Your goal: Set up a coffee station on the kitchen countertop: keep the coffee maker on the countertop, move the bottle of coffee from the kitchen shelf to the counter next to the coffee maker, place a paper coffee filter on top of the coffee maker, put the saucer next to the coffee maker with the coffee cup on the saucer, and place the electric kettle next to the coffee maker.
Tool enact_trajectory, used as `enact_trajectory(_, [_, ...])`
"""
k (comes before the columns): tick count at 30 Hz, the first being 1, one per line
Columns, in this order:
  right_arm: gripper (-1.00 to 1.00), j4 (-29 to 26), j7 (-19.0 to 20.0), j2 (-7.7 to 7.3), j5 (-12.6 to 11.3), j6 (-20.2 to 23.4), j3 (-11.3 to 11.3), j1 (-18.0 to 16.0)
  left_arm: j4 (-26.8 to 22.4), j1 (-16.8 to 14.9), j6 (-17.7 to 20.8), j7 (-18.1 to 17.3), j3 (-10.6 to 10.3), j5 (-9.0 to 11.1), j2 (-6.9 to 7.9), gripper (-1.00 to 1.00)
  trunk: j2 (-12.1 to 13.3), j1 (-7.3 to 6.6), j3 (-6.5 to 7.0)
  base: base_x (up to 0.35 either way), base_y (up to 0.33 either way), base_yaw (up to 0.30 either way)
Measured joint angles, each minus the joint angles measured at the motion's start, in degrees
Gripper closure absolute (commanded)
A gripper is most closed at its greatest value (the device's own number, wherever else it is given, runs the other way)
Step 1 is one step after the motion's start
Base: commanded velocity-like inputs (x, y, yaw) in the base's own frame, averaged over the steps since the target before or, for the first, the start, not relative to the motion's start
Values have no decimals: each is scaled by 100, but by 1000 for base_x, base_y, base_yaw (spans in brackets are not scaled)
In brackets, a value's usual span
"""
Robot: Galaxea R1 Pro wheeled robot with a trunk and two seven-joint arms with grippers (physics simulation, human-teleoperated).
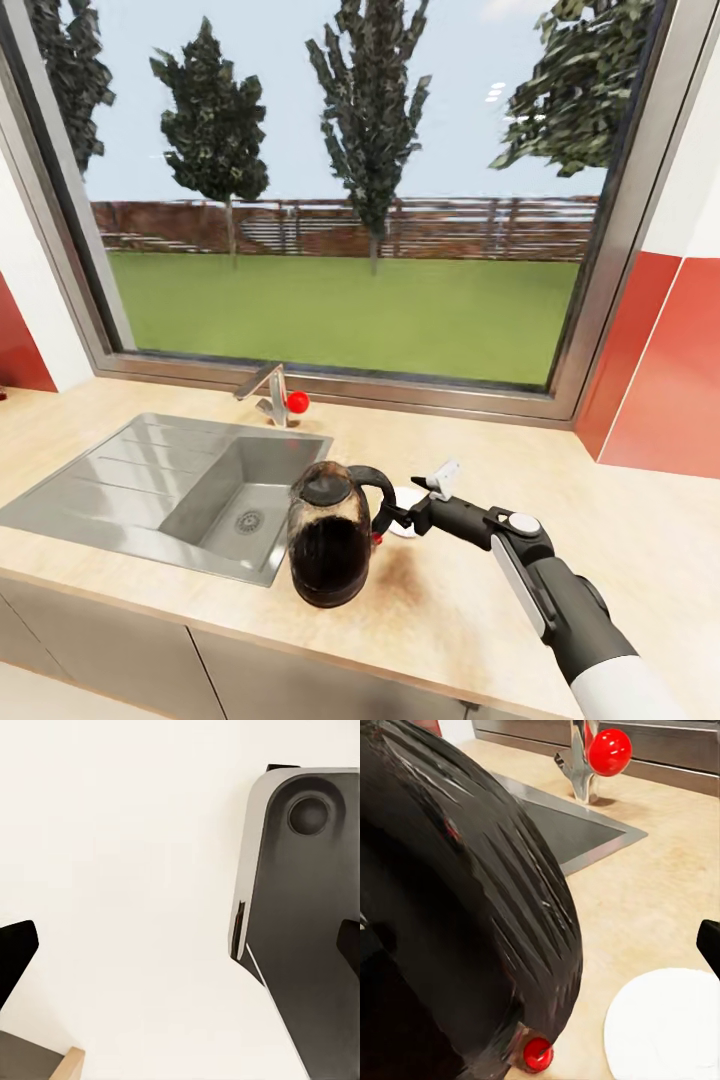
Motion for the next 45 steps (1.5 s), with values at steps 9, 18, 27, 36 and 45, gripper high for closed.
enact_trajectory(9, [-100, 13, 0, 8, -10, -1, 8, 0, 0, 0, -1, -5, 10, 0, 0, -100, -1, 0, 0, 21, 19, 0])
enact_trajectory(18, [-100, 13, 0, 9, -11, 0, 8, 0, 0, 0, 0, -2, 10, 0, 0, -100, 0, 1, 0, 33, 34, 0])
enact_trajectory(27, [-100, 13, 0, 9, -10, 0, 8, 0, 0, 0, 0, -1, 10, 0, 0, -100, 0, 0, 0, 57, 1, 0])
enact_trajectory(36, [-100, 13, 0, 9, -11, 0, 8, 0, 0, 0, -1, 0, 10, 0, 0, -100, 0, 1, 0, 2, 0, 0])
enact_trajectory(45, [-100, 13, 0, 9, -10, 0, 8, 0, 0, 0, -3, 0, 10, 0, 0, -100, 0, 1, 0, 0, 0, 0])
